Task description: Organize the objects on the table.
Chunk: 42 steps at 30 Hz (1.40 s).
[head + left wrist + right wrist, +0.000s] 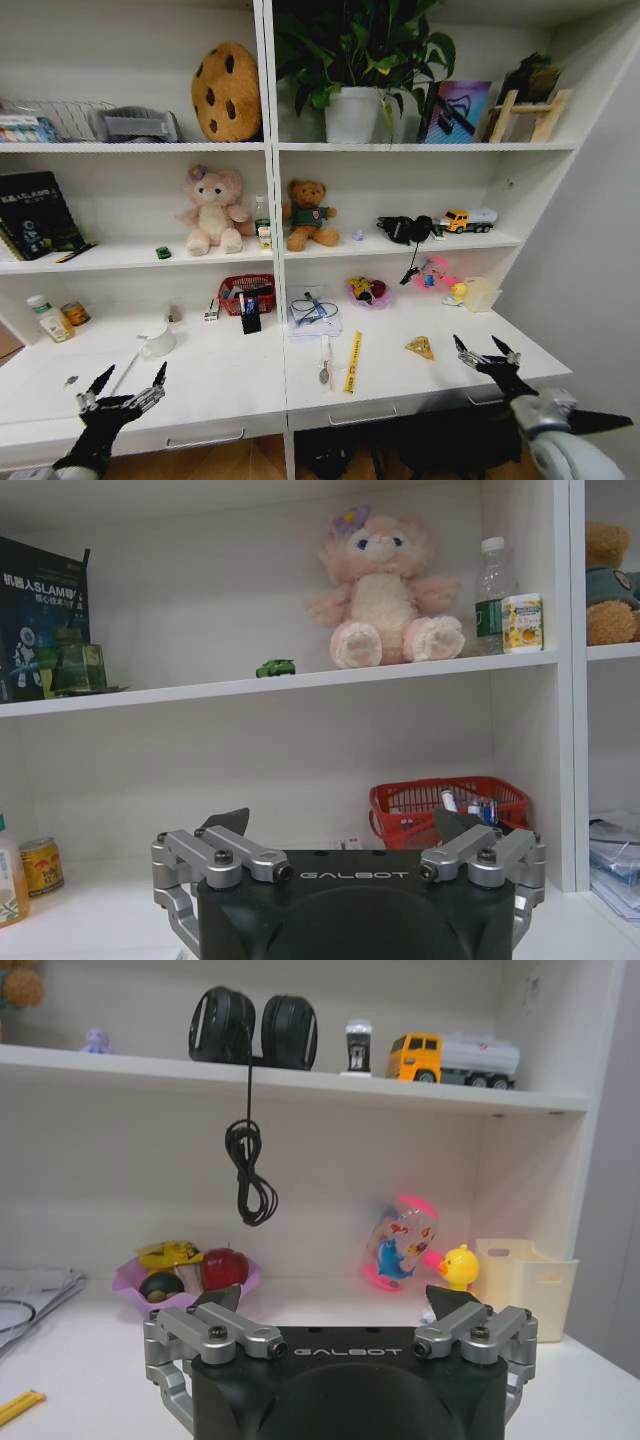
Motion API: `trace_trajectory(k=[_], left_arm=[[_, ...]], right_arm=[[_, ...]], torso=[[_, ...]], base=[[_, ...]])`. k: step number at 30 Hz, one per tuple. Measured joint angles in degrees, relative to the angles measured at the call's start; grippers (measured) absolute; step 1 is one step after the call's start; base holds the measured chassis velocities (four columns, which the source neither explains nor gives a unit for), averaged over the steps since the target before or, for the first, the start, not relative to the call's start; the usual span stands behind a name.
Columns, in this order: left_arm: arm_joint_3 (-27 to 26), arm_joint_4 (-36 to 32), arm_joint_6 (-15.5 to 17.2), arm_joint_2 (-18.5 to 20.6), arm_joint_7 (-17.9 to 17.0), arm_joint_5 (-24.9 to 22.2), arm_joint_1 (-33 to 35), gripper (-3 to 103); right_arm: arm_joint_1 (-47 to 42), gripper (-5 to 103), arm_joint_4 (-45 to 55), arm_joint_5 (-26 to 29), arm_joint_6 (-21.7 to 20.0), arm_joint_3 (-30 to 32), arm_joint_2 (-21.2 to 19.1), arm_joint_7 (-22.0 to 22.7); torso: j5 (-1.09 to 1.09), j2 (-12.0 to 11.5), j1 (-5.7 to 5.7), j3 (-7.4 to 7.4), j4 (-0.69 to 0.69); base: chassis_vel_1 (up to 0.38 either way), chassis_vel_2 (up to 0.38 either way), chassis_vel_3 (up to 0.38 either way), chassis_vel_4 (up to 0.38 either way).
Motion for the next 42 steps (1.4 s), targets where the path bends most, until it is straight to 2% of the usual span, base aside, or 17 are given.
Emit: trace_trajectory(k=[4,7,14,19,21,23,25,26,28,30,32,34,36,37,39,40,42], left_arm=[[0.0,0.0,0.0,0.0,0.0,0.0,0.01,100],[0.0,0.0,0.0,0.0,0.0,0.0,0.0,100],[0.0,0.0,0.0,0.0,0.0,0.0,0.0,100],[0.0,0.0,0.0,0.0,0.0,0.0,0.0,100],[0.0,0.0,0.0,0.0,0.0,0.0,0.0,100],[0.0,0.0,0.0,0.0,0.0,0.0,0.0,100],[0.0,0.0,0.0,0.0,0.0,0.0,0.0,100],[0.0,0.0,0.0,0.0,0.0,0.0,0.0,100],[0.0,0.0,0.0,0.0,0.0,0.0,0.0,100],[0.0,0.0,0.0,0.0,0.0,0.0,0.0,100],[0.0,0.0,0.0,0.0,0.0,0.0,0.0,100],[0.0,0.0,0.0,0.0,0.0,0.0,0.0,100],[0.0,0.0,0.0,0.0,0.0,0.0,0.0,100],[0.0,0.0,0.0,0.0,0.0,0.0,0.0,100],[0.0,0.0,0.0,0.0,0.0,0.0,0.0,100],[0.0,0.0,0.0,0.0,0.0,0.0,0.0,100],[0.0,0.0,0.0,0.0,0.0,0.0,0.0,100]], right_arm=[[2.25,100,-1.12,0.06,-3.09,-2.45,-1.7,-0.35],[6.09,100,-3.58,-0.41,-5.98,-7.48,-2.37,1.11],[11.28,100,-10.01,-0.83,-6.99,-13.65,-2.27,2.32],[13.26,101,-12.76,-0.76,-7.34,-14.99,-2.6,2.0],[14.05,93,-14.03,-0.76,-7.32,-15.56,-2.73,1.5],[14.61,91,-14.86,-1.15,-6.71,-15.98,-2.72,1.03],[15.4,80,-15.66,-1.58,-6.2,-16.6,-2.59,0.64],[15.4,80,-15.66,-1.58,-6.2,-16.6,-2.59,0.64],[16.46,70,-16.35,-1.82,-5.98,-17.35,-2.4,0.09],[16.75,70,-16.54,-1.86,-5.98,-17.62,-2.34,-0.02],[17.53,53,-17.09,-1.93,-6.01,-18.45,-2.18,-0.25],[17.73,53,-17.26,-1.97,-6.05,-18.66,-2.07,-0.26],[17.89,42,-17.47,-2.07,-6.17,-19.01,-1.79,-0.27],[17.89,42,-17.47,-2.07,-6.17,-19.01,-1.79,-0.27],[17.9,32,-17.72,-2.22,-6.16,-19.27,-1.64,-0.27],[17.9,32,-17.72,-2.22,-6.16,-19.27,-1.64,-0.27],[18.02,16,-17.81,-2.25,-6.12,-19.32,-1.57,-0.28]], torso=[[0.0,0.03,0.0,0.01,0.0],[0.0,0.1,0.02,0.04,0.0],[0.01,0.18,0.07,0.09,0.0],[-0.01,0.23,0.09,0.11,-0.01],[0.0,0.24,0.1,0.12,-0.01],[0.0,0.25,0.11,0.13,-0.02],[-0.01,0.27,0.11,0.14,-0.01],[-0.01,0.27,0.11,0.14,-0.01],[0.0,0.29,0.13,0.15,-0.01],[-0.01,0.29,0.13,0.15,-0.01],[0.0,0.31,0.13,0.16,0.0],[-0.01,0.31,0.14,0.16,0.0],[-0.01,0.33,0.14,0.16,0.0],[-0.01,0.33,0.14,0.16,0.0],[-0.02,0.34,0.14,0.17,0.0],[-0.02,0.34,0.14,0.17,0.0],[-0.02,0.35,0.15,0.17,0.0]], base=[[0.0,0.0,0.0,0.0],[0.0,0.0,0.0,0.0],[0.0,0.0,0.0,0.0],[0.0,0.0,0.0,0.0],[0.0,0.0,0.0,0.0],[0.0,0.0,0.0,0.0],[0.0,0.0,0.0,0.0],[0.0,0.0,0.0,0.0],[0.0,0.0,0.0,0.0],[0.0,0.0,0.0,0.0],[0.0,0.0,0.0,0.0],[0.0,0.0,0.0,0.0],[0.0,0.0,0.0,0.0],[0.0,0.0,0.0,0.0],[0.0,0.0,0.0,0.0],[0.0,0.0,0.0,0.0],[0.0,0.0,0.0,0.0]])
